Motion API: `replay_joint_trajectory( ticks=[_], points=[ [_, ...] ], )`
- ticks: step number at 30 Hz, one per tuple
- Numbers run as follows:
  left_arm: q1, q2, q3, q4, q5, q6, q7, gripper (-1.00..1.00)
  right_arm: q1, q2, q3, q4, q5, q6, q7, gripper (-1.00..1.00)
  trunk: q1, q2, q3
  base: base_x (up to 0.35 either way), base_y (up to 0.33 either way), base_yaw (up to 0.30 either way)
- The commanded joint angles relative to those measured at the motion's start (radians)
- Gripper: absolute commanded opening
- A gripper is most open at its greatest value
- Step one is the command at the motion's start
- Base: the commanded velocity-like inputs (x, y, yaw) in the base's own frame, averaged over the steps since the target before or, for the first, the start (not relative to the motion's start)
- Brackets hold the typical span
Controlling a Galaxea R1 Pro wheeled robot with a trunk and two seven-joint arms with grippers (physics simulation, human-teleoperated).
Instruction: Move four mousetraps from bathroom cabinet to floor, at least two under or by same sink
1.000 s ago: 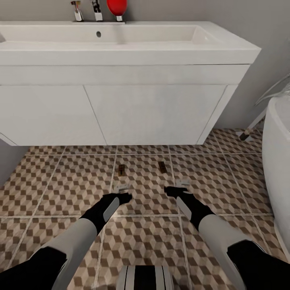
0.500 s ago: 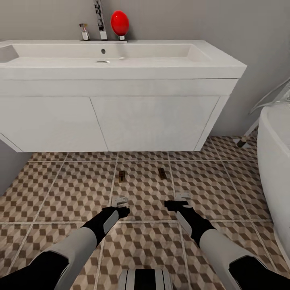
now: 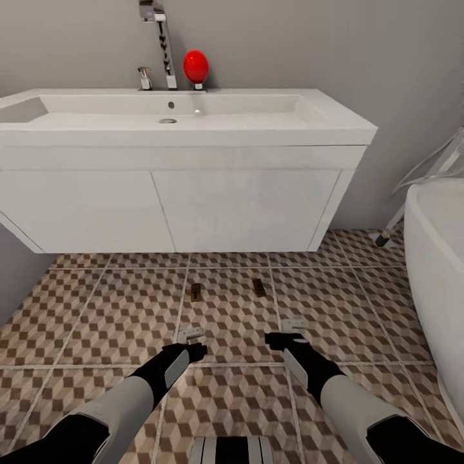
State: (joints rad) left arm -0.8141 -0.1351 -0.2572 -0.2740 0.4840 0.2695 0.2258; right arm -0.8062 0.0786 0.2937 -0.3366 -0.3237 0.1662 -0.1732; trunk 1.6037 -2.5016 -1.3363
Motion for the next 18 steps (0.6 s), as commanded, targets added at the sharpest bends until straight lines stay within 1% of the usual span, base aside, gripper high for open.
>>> replay_joint_trajectory(
  ticks=[1, 8, 13, 18],
  points=[
    [0.004, 0.001, -0.009, -0.002, 0.009, 0.004, 0.008, 1.00, 0.000, -0.001, 0.008, 0.002, -0.007, 0.005, -0.008, 1.00, -0.001, 0.000, 0.003, 0.000, 0.000, 0.000],
    [0.025, 0.001, -0.008, 0.006, 0.009, -0.012, 0.007, 1.00, 0.001, -0.005, 0.008, 0.027, -0.002, 0.000, -0.008, 1.00, -0.004, 0.002, 0.030, 0.000, 0.000, 0.000],
    [0.029, 0.001, -0.009, 0.020, 0.008, -0.022, 0.007, 1.00, 0.001, -0.002, 0.008, 0.047, 0.008, -0.002, -0.008, 1.00, -0.023, 0.037, 0.046, 0.000, 0.000, 0.000],
    [0.031, 0.001, -0.009, 0.047, 0.008, -0.027, 0.006, 1.00, 0.001, -0.001, 0.008, 0.070, 0.029, -0.014, -0.008, 1.00, -0.042, 0.072, 0.062, 0.000, 0.000, 0.000]
  ],
)
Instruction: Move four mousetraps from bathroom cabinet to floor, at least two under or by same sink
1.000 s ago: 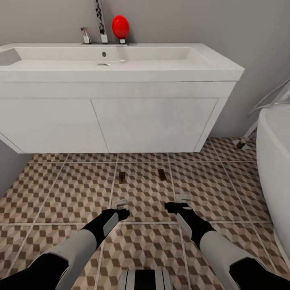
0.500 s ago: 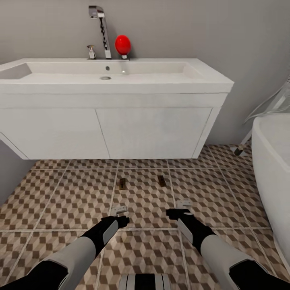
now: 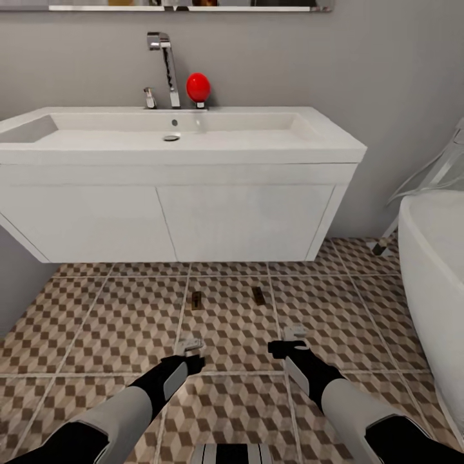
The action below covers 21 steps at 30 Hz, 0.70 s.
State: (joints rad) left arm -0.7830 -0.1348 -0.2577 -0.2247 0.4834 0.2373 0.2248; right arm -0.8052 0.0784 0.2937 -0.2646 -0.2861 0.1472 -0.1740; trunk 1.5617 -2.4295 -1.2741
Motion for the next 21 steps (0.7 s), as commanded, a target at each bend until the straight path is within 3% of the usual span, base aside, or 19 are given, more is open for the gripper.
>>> replay_joint_trajectory(
  ticks=[1, 21],
  points=[
    [0.000, 0.001, -0.009, 0.004, 0.009, 0.004, 0.007, 1.00, 0.000, 0.000, 0.009, 0.003, -0.004, 0.001, -0.007, 1.00, -0.004, 0.007, 0.003, 0.000, 0.000, 0.000],
    [0.011, 0.003, -0.008, 0.156, 0.006, -0.117, 0.007, 1.00, 0.001, 0.001, 0.008, 0.166, 0.023, -0.069, -0.007, 1.00, -0.081, 0.147, 0.065, 0.000, 0.000, 0.000]
  ],
)
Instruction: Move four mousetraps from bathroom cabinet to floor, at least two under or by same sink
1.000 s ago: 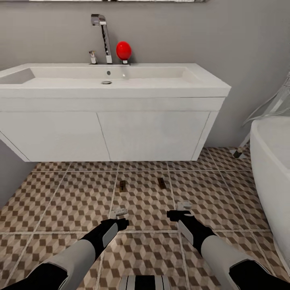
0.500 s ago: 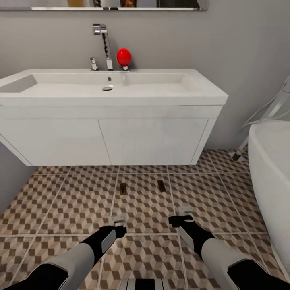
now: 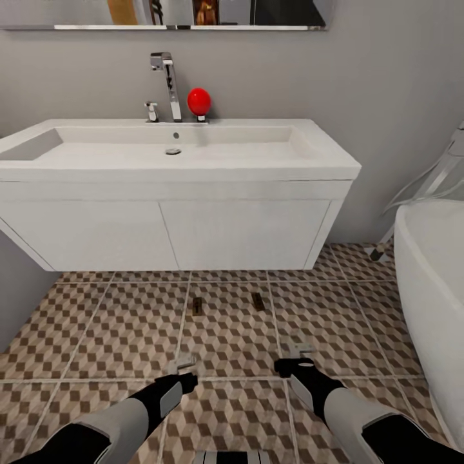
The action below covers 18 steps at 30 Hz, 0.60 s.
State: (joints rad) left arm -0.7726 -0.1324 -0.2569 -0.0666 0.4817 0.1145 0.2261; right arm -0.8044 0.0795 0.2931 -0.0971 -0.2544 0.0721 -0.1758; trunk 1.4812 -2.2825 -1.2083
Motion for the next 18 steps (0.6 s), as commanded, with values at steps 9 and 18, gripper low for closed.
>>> replay_joint_trajectory(
  ticks=[9, 18],
  points=[
    [0.036, 0.000, -0.009, 0.006, 0.006, -0.001, 0.006, 1.00, 0.027, -0.003, 0.008, 0.053, -0.008, -0.044, -0.005, 1.00, -0.035, 0.063, 0.028, 0.000, 0.000, 0.000],
    [0.073, 0.003, -0.008, 0.007, 0.006, -0.004, 0.006, 1.00, 0.084, -0.006, 0.009, 0.066, -0.009, -0.103, -0.005, 1.00, -0.069, 0.126, 0.056, 0.000, 0.000, 0.000]
  ],
)
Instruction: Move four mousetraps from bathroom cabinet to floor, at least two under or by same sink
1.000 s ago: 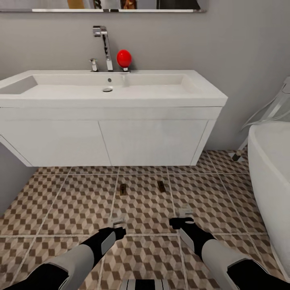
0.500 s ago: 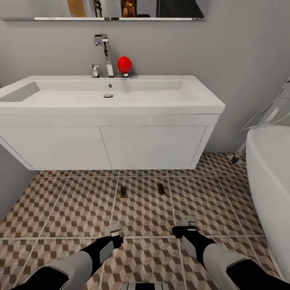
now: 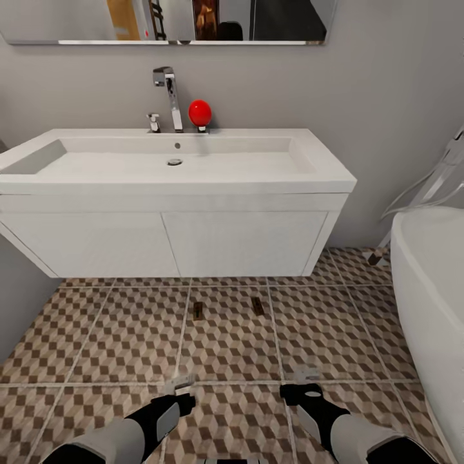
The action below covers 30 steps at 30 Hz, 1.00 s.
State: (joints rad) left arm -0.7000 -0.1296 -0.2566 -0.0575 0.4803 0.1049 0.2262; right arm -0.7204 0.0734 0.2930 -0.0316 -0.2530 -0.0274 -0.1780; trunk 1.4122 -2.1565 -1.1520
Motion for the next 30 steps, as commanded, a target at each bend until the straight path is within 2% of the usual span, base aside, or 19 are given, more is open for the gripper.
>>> replay_joint_trajectory(
  ticks=[1, 10, 16, 30],
  points=[
    [0.004, 0.000, -0.009, -0.002, 0.008, 0.006, 0.005, 1.00, 0.006, 0.000, 0.009, 0.001, -0.010, -0.005, -0.003, 1.00, -0.004, 0.007, 0.003, 0.000, 0.000, 0.000],
    [0.040, 0.002, -0.009, -0.002, 0.007, 0.006, 0.005, 1.00, 0.051, -0.001, 0.009, 0.002, -0.010, -0.013, -0.003, 1.00, -0.039, 0.070, 0.031, 0.000, 0.000, 0.000],
    [0.083, 0.003, -0.009, -0.002, 0.007, 0.005, 0.005, 1.00, 0.119, 0.001, 0.009, 0.002, -0.009, -0.049, -0.003, 1.00, -0.062, 0.112, 0.050, 0.000, 0.000, 0.000],
    [0.146, 0.011, -0.010, 0.003, 0.007, -0.073, 0.005, 1.00, 0.194, 0.000, 0.009, 0.002, -0.006, -0.067, -0.003, 1.00, -0.115, 0.210, 0.094, 0.000, 0.000, 0.000]
  ],
)
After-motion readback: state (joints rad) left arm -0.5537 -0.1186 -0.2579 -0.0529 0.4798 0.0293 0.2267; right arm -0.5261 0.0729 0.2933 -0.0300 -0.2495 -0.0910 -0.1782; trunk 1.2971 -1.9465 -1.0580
